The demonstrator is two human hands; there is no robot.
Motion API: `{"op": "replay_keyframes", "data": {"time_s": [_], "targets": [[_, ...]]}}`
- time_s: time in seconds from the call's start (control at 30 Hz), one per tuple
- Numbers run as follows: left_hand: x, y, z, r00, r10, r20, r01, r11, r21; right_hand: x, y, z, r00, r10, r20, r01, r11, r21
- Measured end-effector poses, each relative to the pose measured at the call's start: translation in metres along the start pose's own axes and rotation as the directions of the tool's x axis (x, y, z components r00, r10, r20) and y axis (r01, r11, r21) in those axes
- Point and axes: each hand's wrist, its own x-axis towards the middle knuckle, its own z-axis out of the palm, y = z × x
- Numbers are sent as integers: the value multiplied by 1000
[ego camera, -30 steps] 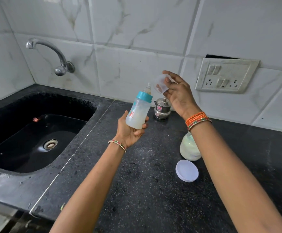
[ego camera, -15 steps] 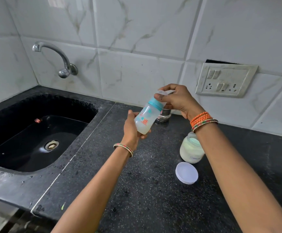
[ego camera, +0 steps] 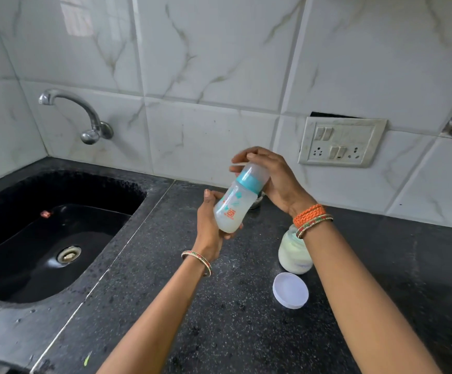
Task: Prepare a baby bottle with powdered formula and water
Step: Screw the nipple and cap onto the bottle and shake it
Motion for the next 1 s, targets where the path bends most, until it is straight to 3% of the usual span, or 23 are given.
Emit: {"op": "replay_keyframes", "data": {"time_s": [0.1,0.23,0.4,0.53,0.6,0.67,0.83,1.0], "targets": [[-5,2,1,999,-37,-33,35,998,-48,-6,3,0,999,-36,22,37,999,-23],[-13,0,15,989,16,-149,-30,996,-89,-3,-6,10,998,-50,-47,49,999,-21],[-18,-16,18,924,146,-353,-160,987,-9,6,6,33,959,-72,-273,-27,939,-344],[-13,-17,11,896,204,-394,-188,979,79,6,12,44,955,-14,-296,-121,893,-433],[-4,-13,6,912,178,-370,-159,984,80,4,11,46,972,59,-229,-129,945,-301],[7,-7,2,944,129,-305,-117,992,56,0,14,45,989,36,-142,-64,978,-197],[13,-2,0,983,58,-176,-58,998,0,-14,32,30,982,-174,-67,114,843,-526],[18,0,6,995,99,-20,-98,993,68,-15,32,15,935,-300,-190,200,887,-416]]}}
